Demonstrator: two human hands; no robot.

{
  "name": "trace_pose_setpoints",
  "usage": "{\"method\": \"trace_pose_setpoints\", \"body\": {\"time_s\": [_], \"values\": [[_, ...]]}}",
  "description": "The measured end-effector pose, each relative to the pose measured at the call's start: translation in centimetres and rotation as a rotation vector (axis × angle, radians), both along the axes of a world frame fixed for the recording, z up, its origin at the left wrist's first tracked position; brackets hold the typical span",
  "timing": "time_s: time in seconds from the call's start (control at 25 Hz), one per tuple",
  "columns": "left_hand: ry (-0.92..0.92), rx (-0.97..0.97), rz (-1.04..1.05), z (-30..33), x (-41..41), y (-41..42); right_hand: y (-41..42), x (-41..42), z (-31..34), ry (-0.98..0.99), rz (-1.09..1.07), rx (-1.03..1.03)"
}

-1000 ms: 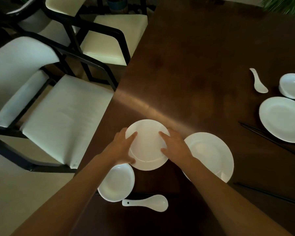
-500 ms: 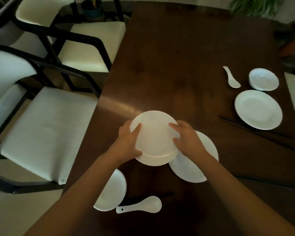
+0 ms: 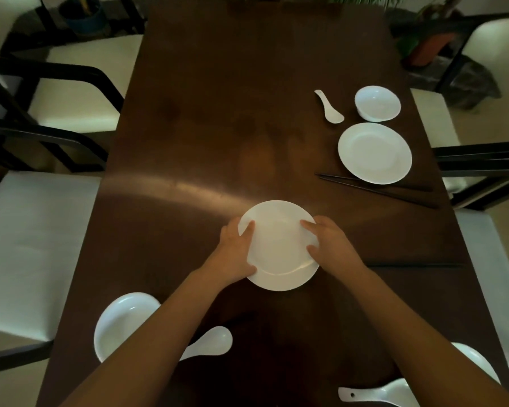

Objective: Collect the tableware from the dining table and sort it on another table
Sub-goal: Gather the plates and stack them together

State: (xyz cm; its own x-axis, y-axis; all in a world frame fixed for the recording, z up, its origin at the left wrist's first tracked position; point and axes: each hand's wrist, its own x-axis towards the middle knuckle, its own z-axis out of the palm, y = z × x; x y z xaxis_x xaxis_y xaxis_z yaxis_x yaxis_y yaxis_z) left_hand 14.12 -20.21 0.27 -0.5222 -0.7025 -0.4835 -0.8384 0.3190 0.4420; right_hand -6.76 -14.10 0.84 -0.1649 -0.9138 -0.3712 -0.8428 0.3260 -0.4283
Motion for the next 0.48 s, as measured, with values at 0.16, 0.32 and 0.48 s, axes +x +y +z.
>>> {"method": "trace_pose_setpoints", "body": {"time_s": [0.16,0.32,0.48], "values": [[-0.036,-0.072,-0.016,-0.1,-0.5,0.3,0.0,-0.6,-0.4,0.056,0.045,-0.003],[-0.038,-0.121,-0.022,-0.2,-0.4,0.5,-0.1,-1.3,-0.3,0.119,0.093,-0.032],[0.049,-0.132,0.257,-0.7,0.1,1.4,0.1,-1.1,-0.9,-0.059,0.029,-0.002]]}}
